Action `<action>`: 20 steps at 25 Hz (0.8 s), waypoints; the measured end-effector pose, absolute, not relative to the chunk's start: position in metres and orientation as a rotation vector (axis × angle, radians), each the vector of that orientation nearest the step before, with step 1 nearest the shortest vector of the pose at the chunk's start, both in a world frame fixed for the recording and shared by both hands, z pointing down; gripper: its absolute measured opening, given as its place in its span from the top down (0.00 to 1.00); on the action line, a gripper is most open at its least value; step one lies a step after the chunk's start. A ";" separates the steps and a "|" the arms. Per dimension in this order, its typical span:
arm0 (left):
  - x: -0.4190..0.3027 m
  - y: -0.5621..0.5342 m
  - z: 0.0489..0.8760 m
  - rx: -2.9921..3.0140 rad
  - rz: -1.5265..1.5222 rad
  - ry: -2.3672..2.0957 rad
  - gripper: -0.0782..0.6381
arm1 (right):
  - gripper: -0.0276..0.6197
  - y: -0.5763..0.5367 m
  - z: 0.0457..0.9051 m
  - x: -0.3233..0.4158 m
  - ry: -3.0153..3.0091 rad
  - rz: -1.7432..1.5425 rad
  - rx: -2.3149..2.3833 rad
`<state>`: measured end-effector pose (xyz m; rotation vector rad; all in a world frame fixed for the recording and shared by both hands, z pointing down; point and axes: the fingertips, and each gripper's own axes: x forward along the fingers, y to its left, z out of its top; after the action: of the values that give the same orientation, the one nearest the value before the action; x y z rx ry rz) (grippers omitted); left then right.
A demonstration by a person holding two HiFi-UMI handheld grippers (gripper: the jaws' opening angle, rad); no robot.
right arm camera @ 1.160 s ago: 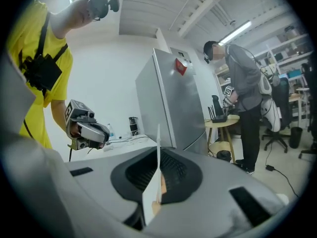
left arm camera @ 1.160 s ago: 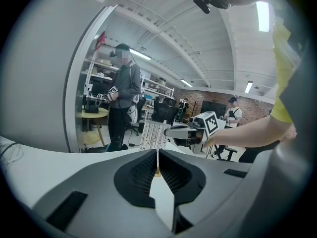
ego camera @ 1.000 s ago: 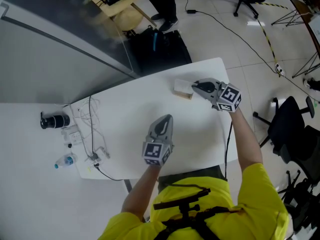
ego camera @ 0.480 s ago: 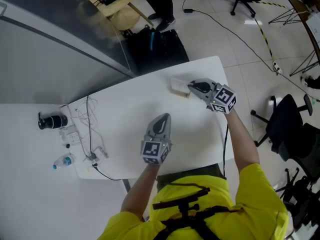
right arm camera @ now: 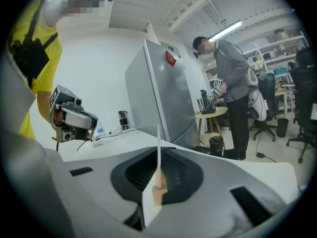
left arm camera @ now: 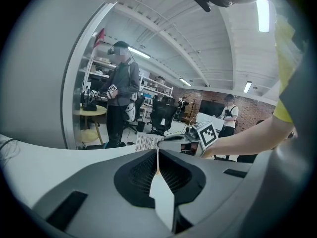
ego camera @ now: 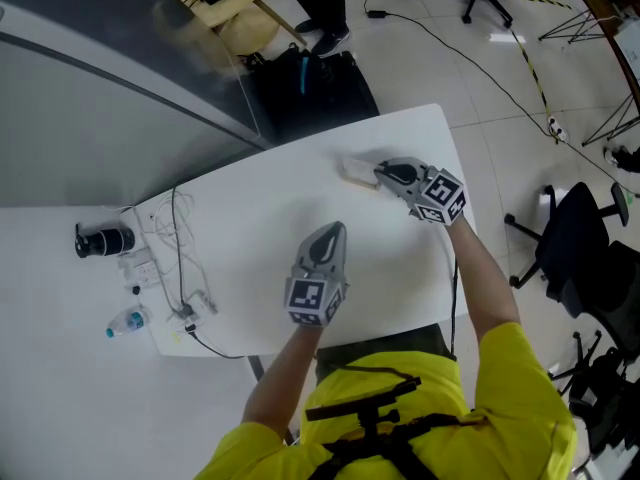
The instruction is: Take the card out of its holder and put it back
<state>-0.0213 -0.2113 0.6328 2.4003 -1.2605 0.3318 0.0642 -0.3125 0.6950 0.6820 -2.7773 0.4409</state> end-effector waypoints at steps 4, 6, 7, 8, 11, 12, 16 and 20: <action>-0.025 -0.208 0.630 2.406 0.334 -1.273 0.87 | 0.85 -0.317 0.689 0.078 -2.773 0.459 0.758; -0.029 -0.208 0.625 2.409 0.329 -1.283 0.87 | 0.85 -0.317 0.680 0.086 -2.762 0.440 0.800; -0.031 -0.209 0.621 2.410 0.326 -1.289 0.87 | 0.85 -0.316 0.673 0.091 -2.761 0.434 0.828; -0.034 -0.210 0.616 2.413 0.318 -1.298 0.87 | 0.85 -0.315 0.664 0.095 -2.763 0.430 0.860; -0.041 -0.213 0.592 2.435 0.272 -1.322 0.87 | 0.85 -0.304 0.622 0.104 -2.788 0.416 0.961; -0.043 -0.212 0.583 2.445 0.257 -1.329 0.87 | 0.85 -0.297 0.605 0.105 -2.798 0.405 0.998; -0.058 -0.200 0.549 2.477 0.216 -1.353 0.87 | 0.93 -0.256 0.533 0.109 -2.840 0.417 1.205; -0.078 -0.177 0.511 2.512 0.165 -1.386 0.87 | 0.94 -0.199 0.480 0.101 -2.861 0.511 1.401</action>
<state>-0.0779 -0.1765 0.5113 2.5124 -1.3864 0.1650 0.1011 -0.1988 0.4805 1.4008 -2.8607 0.5105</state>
